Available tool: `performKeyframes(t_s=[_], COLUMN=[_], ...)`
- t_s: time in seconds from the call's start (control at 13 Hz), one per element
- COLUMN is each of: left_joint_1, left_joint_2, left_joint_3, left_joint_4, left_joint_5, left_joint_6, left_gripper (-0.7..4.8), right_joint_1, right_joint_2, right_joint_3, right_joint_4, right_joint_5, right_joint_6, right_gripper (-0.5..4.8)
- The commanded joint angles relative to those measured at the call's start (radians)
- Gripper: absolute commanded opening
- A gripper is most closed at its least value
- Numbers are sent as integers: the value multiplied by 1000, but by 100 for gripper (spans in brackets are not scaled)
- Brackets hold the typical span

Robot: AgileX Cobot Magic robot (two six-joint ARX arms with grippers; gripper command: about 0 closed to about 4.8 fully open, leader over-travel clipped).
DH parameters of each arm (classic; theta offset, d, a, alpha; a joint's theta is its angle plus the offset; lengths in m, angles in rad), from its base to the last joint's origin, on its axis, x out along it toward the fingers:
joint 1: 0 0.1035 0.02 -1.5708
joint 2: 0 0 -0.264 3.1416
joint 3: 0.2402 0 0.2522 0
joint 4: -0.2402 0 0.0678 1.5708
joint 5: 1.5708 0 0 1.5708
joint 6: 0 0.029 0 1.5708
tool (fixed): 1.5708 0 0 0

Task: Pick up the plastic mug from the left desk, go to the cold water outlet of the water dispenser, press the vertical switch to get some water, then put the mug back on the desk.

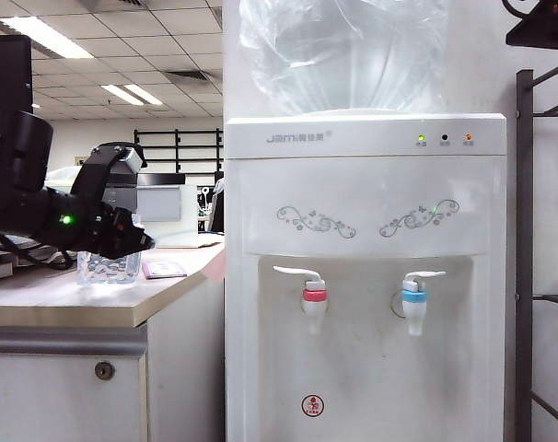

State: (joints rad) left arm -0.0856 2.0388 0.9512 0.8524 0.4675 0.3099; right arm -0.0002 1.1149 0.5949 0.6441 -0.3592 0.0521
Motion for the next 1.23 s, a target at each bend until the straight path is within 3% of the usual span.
performKeyframes(t_s=[0.08, 0.15, 0.23, 0.31, 0.62, 1.23], left_joint_1=[-1, -1, -1, -1, -1, -1], left_joint_2=[-6, -6, -6, -6, -11, -130], left_joint_3=[-20, -20, -20, -20, -20, -20], left_joint_4=[-28, -28, -29, -29, -49, -347], left_joint_5=[4, 4, 4, 4, 4, -49], left_joint_6=[-60, -60, -60, -60, -95, -101], left_gripper=[35, 74, 149, 162, 162, 160], right_joint_1=[1, 1, 1, 1, 1, 1], right_joint_2=[-3, -3, -3, -3, -3, -3], right_joint_3=[8, 8, 8, 8, 8, 8], right_joint_4=[11, 11, 11, 11, 12, 15], right_joint_5=[2, 2, 2, 2, 2, 1], right_joint_6=[0, 0, 0, 0, 0, 0], right_gripper=[-6, -6, -6, -6, -6, -6])
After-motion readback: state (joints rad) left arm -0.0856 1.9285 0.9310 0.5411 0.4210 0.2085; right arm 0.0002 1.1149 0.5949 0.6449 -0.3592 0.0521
